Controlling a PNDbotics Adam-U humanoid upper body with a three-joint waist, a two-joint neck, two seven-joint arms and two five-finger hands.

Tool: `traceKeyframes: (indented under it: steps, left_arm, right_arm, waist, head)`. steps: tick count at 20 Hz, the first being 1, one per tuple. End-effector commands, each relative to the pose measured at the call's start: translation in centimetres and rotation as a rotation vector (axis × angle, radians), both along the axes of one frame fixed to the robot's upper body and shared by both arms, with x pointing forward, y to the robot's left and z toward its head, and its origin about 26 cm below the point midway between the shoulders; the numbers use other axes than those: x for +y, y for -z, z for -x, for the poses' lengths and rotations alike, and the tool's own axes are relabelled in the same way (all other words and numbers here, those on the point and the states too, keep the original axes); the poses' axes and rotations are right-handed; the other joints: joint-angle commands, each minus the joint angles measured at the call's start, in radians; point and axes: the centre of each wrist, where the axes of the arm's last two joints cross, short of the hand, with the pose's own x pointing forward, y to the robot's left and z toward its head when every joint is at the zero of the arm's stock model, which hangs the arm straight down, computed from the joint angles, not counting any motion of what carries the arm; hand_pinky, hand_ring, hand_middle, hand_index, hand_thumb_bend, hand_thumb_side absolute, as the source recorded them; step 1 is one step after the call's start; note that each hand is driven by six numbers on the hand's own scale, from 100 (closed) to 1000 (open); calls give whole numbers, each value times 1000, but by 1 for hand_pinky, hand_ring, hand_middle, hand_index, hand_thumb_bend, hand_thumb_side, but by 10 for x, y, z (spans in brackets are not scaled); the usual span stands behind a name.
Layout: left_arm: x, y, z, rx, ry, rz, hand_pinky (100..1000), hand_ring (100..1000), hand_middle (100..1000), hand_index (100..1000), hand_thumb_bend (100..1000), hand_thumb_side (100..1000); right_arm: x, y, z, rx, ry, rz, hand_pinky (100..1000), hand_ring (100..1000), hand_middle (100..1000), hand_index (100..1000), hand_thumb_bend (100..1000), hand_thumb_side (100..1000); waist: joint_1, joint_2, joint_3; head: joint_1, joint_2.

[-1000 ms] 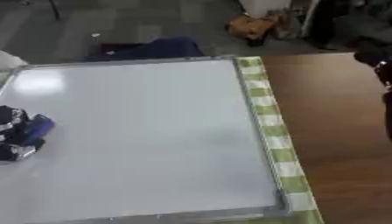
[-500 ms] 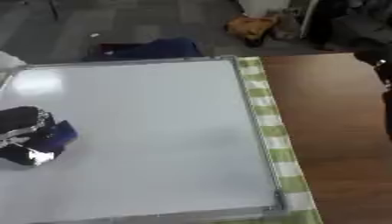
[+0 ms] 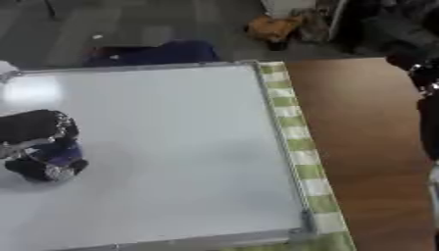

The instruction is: Wipe the whiteboard clean with a brush.

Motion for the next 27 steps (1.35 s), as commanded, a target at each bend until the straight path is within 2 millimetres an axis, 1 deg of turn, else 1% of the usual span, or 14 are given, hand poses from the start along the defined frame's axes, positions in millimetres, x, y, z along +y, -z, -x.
traceKeyframes:
  steps: [1,7,11,13,14,15,16,18,19,20,21,24,26,27]
  left_arm:
    - [-11,-13,5,-23,67,-54,453,234,100,139,137,627]
    - [-30,-22,20,-34,163,-55,444,229,100,140,128,633]
    - [-40,-35,34,-55,240,-37,445,230,100,143,124,650]
    - [-43,-43,41,-72,278,-16,450,233,100,147,137,668]
    - [-43,-48,45,-85,290,-6,477,265,107,172,187,732]
    - [-41,-54,48,-105,298,5,487,279,131,181,198,747]
    - [-36,-60,51,-132,296,18,538,353,239,249,209,826]
    - [-26,-69,54,-185,268,23,589,446,399,273,214,876]
    - [-21,-70,54,-202,249,17,596,459,428,270,217,878]
    - [-16,-67,52,-205,227,6,604,508,501,258,244,881]
    - [-11,-62,50,-202,208,-3,609,528,527,253,249,881]
    - [6,-49,47,-183,158,-1,663,716,727,227,301,864]
    - [20,-41,47,-168,123,6,685,789,807,220,331,851]
    - [27,-37,47,-159,103,7,692,800,818,219,335,847]
  right_arm:
    - [-1,-12,2,-32,-3,30,771,638,488,574,239,978]
    - [-1,-11,3,-31,-2,33,771,637,487,573,242,975]
    - [-1,-11,3,-29,-1,34,771,637,487,573,242,974]
    - [-1,-11,3,-28,-1,34,771,637,487,573,242,973]
    - [-1,-11,3,-28,0,33,771,637,488,573,242,974]
    - [-1,-11,3,-28,0,33,771,637,488,573,243,975]
    - [-2,-11,3,-27,2,33,771,637,487,573,244,975]
    - [-2,-10,3,-25,4,32,771,637,488,573,243,975]
    - [-2,-10,3,-25,5,32,770,637,488,573,242,974]
    - [-2,-10,3,-25,5,31,771,637,488,573,242,974]
    - [-2,-10,3,-24,6,30,771,637,488,573,242,974]
    - [-3,-10,4,-23,10,29,771,637,488,573,242,971]
    - [-3,-9,4,-22,11,29,771,637,488,573,240,969]
    - [-3,-10,4,-23,12,28,771,637,488,573,240,969]
  waist:
    - [-2,-17,-2]
    - [0,-14,-3]
    - [1,-16,-1]
    - [0,-17,0]
    - [0,-18,1]
    - [0,-19,2]
    - [-1,-20,4]
    - [-1,-22,7]
    - [-1,-23,8]
    - [-2,-24,8]
    - [-2,-24,9]
    - [-2,-25,12]
    - [-1,-25,14]
    - [-1,-25,14]
  head:
    - [-3,-5]
    - [-3,-6]
    - [-2,-10]
    - [0,-11]
    - [0,-12]
    - [0,-12]
    - [-2,-11]
    - [-4,-11]
    - [-4,-12]
    - [-5,-14]
    - [-5,-15]
    - [-12,-17]
    - [-16,-16]
    - [-18,-17]
